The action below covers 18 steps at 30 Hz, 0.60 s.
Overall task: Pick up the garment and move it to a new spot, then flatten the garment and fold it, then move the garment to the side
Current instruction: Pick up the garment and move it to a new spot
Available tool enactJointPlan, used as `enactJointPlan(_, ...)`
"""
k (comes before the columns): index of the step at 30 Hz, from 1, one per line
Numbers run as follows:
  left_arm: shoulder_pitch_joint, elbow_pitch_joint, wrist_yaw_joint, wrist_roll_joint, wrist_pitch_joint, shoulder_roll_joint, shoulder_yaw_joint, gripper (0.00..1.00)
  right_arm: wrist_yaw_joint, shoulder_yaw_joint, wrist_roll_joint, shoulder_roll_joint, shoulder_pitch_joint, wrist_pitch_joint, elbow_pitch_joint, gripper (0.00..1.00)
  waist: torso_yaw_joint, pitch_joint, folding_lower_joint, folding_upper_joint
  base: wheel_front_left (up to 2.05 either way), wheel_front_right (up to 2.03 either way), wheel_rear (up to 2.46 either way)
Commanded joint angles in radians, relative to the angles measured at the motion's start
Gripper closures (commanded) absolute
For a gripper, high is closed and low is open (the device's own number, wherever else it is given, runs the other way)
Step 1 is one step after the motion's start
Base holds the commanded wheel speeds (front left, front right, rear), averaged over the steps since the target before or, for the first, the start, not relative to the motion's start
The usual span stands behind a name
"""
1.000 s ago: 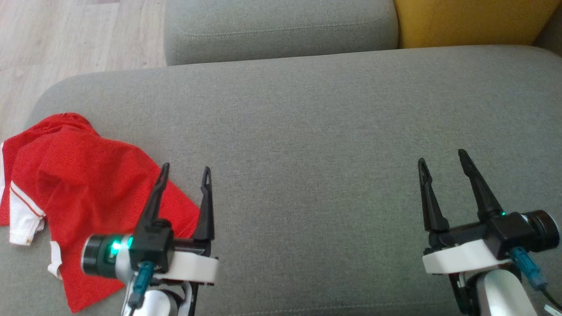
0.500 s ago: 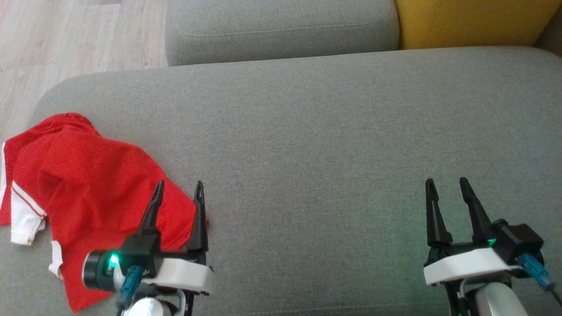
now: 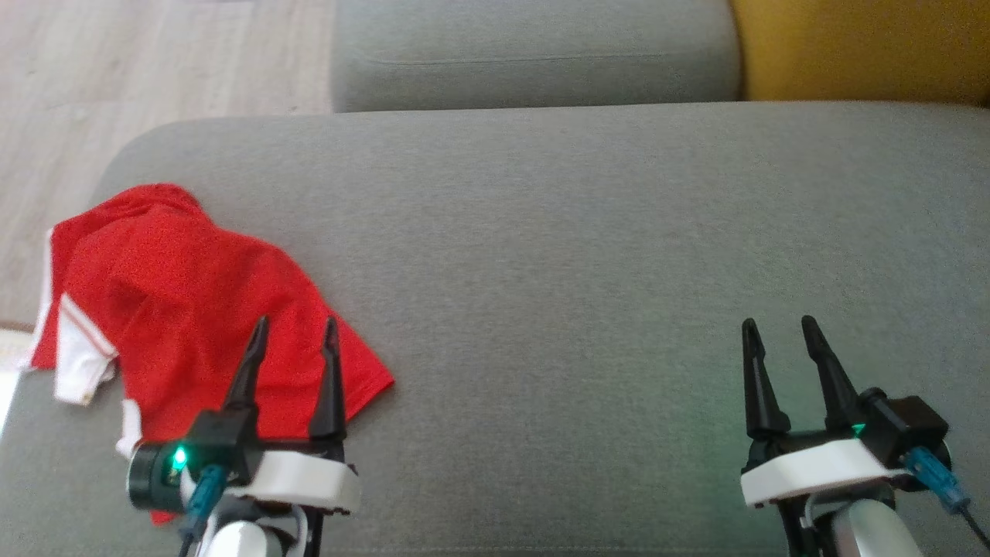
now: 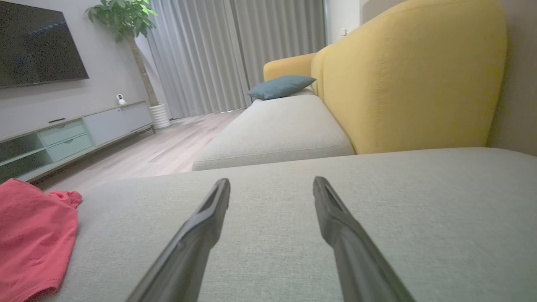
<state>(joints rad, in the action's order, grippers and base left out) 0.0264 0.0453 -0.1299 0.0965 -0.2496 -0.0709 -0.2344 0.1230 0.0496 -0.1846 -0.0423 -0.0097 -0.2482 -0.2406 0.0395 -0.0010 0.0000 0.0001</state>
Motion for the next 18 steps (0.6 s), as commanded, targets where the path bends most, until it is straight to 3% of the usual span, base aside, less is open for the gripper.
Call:
enactJointPlan(1, -0.023, -0.028, 0.003, -0.008, -0.012, 0.004, 0.047, 0.0, 0.008, 0.026, 0.003, -0.008, -0.029, -0.014, 0.026, 0.0, 0.029, -0.007, 0.0, -0.0001, 0.0, 0.0, 0.0)
enactJointPlan(18, 0.012, -0.037, 0.046, -0.032, -0.012, 0.008, 0.18, 0.0, 0.008, 0.073, -0.044, -0.008, 0.011, -0.014, 0.018, 0.0, 0.33, -0.037, 0.0, -0.0001, 0.0, 0.0, 0.0)
